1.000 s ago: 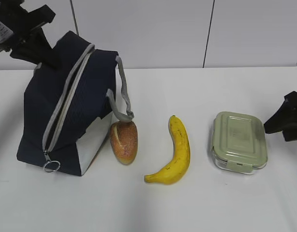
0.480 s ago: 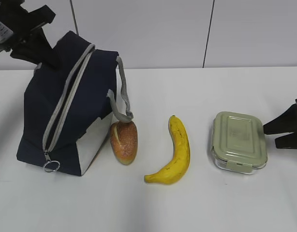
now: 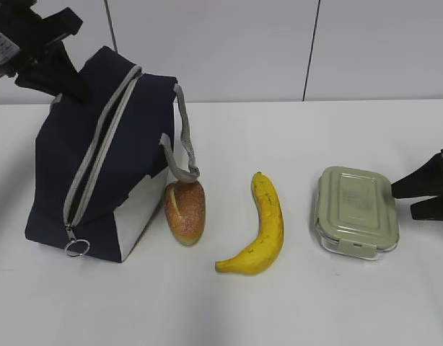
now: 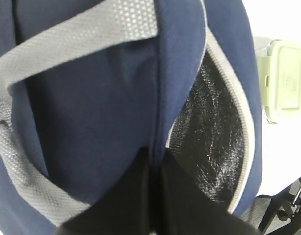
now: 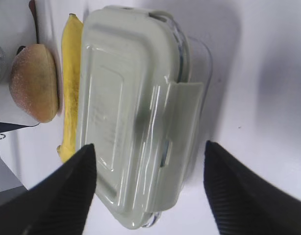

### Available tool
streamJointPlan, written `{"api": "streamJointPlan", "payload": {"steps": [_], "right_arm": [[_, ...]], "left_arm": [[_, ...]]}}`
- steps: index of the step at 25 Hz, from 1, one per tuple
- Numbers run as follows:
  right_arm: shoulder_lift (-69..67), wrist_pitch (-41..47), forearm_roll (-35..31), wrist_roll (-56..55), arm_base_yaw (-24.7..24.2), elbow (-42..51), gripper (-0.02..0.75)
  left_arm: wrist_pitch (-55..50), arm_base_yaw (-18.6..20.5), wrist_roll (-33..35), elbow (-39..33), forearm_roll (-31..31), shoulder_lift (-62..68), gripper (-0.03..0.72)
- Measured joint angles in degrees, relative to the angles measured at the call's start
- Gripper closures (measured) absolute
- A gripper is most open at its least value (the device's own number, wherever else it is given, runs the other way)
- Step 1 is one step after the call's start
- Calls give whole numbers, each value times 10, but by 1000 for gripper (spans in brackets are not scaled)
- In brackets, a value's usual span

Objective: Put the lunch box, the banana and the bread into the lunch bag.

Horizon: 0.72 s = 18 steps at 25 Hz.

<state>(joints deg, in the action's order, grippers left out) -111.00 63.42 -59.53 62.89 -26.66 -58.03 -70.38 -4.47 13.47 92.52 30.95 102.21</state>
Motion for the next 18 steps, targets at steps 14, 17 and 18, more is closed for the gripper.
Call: {"api": "streamJointPlan", "payload": {"steps": [14,17,18], "right_arm": [[-20,15,-16,19,3,0,90],[-26,17,-21,22,5,0,107],[-30,17,-23,24,5,0,113]], "left_arm": [[0,0,0,0,0,0,688],[0,0,0,0,0,0,688],[0,0,0,0,0,0,688]]}}
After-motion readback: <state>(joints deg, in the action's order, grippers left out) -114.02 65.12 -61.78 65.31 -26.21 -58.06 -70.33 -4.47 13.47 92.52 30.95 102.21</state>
